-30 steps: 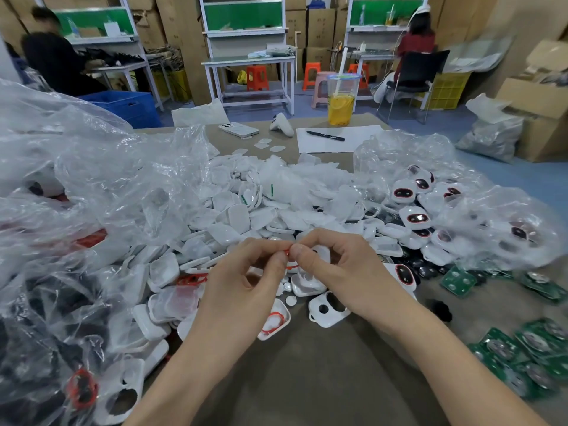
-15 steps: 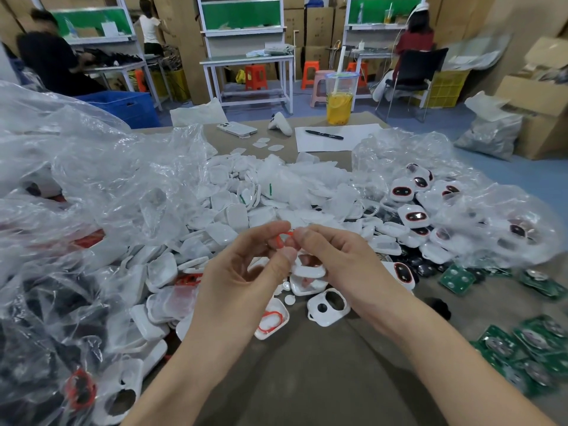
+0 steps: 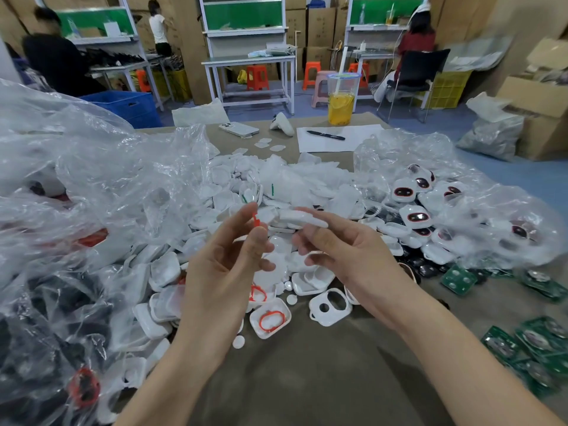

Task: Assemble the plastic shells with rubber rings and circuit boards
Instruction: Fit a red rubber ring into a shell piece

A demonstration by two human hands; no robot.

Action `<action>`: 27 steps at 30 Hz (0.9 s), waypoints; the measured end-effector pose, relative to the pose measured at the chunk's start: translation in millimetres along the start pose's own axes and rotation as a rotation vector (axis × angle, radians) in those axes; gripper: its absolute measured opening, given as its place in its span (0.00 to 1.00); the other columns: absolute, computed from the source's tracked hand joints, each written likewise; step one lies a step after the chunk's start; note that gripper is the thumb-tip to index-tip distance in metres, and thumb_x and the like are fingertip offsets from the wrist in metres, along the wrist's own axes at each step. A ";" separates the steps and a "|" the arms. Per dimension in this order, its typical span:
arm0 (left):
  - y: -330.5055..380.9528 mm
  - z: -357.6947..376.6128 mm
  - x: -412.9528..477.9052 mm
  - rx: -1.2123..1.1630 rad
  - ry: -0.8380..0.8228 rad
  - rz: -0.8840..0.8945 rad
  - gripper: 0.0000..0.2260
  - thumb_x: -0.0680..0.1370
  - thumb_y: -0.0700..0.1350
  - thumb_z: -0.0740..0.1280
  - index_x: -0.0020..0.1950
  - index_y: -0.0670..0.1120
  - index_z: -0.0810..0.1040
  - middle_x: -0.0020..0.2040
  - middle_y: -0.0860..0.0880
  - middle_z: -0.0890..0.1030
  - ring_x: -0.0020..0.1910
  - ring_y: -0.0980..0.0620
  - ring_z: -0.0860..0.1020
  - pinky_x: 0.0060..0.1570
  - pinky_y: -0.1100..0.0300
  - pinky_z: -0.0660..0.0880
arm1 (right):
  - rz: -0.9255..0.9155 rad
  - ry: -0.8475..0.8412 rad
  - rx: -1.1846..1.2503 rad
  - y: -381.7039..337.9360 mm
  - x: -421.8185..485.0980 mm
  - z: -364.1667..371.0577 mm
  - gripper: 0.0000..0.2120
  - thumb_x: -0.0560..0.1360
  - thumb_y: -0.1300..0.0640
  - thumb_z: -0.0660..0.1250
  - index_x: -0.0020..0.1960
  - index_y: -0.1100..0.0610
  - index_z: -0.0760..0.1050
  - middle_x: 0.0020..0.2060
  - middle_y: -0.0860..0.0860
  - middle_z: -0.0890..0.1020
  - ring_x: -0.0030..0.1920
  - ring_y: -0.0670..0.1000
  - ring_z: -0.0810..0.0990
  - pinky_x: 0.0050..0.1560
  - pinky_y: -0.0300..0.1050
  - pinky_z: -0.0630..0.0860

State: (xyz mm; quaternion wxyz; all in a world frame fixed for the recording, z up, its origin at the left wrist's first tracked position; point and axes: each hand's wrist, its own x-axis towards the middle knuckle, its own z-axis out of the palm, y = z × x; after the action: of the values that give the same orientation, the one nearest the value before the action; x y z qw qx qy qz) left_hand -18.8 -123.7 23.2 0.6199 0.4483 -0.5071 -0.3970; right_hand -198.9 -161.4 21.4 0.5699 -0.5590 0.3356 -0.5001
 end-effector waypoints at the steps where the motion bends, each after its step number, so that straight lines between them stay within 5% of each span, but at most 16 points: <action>1: 0.9 1.0 -0.8 0.019 0.007 0.006 0.14 0.74 0.56 0.70 0.60 0.61 0.81 0.46 0.52 0.86 0.41 0.54 0.84 0.42 0.62 0.81 | -0.002 0.004 -0.049 -1.2 -1.2 1.4 0.10 0.77 0.46 0.69 0.53 0.48 0.85 0.40 0.50 0.85 0.38 0.48 0.80 0.43 0.38 0.77; 6: -1.9 7.9 -3.8 0.126 0.032 0.070 0.07 0.77 0.49 0.72 0.52 0.62 0.82 0.45 0.58 0.85 0.41 0.60 0.82 0.37 0.68 0.77 | 0.044 0.106 -0.227 0.9 -2.7 2.1 0.19 0.78 0.43 0.66 0.42 0.59 0.81 0.30 0.50 0.80 0.30 0.48 0.77 0.40 0.43 0.75; 8: -4.8 9.3 -5.5 0.234 0.030 0.106 0.09 0.77 0.50 0.72 0.52 0.65 0.79 0.45 0.60 0.82 0.43 0.62 0.81 0.39 0.64 0.78 | 0.046 0.094 -0.204 2.2 -2.8 2.6 0.12 0.80 0.49 0.67 0.48 0.57 0.83 0.30 0.49 0.79 0.31 0.48 0.78 0.40 0.42 0.77; 12: -11.6 9.2 -6.5 0.517 -0.002 0.304 0.09 0.78 0.49 0.71 0.56 0.62 0.78 0.53 0.62 0.76 0.51 0.59 0.79 0.47 0.71 0.72 | 0.034 0.069 -0.190 3.0 -4.7 7.2 0.07 0.80 0.57 0.68 0.56 0.52 0.82 0.34 0.50 0.82 0.32 0.48 0.82 0.38 0.36 0.78; 18: -19.2 6.7 -4.9 0.702 0.015 0.402 0.08 0.80 0.57 0.66 0.57 0.58 0.76 0.52 0.62 0.75 0.52 0.62 0.75 0.49 0.69 0.70 | -0.004 0.051 -0.347 8.3 -9.3 13.0 0.09 0.79 0.53 0.68 0.58 0.44 0.82 0.33 0.48 0.85 0.34 0.45 0.85 0.37 0.31 0.76; 27: -21.2 5.9 -0.9 0.636 -0.021 0.340 0.08 0.79 0.57 0.65 0.54 0.59 0.79 0.55 0.61 0.75 0.56 0.61 0.78 0.47 0.68 0.74 | -0.046 -0.031 -0.443 12.7 -10.1 12.4 0.12 0.80 0.46 0.64 0.60 0.34 0.78 0.39 0.48 0.85 0.40 0.46 0.86 0.48 0.41 0.82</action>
State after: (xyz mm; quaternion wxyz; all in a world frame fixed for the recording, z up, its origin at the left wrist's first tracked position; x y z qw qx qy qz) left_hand -25.5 -129.7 3.1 0.5013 0.5238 -0.6790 -0.1151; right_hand -187.5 -149.8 9.1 0.4267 -0.6857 0.4157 -0.4182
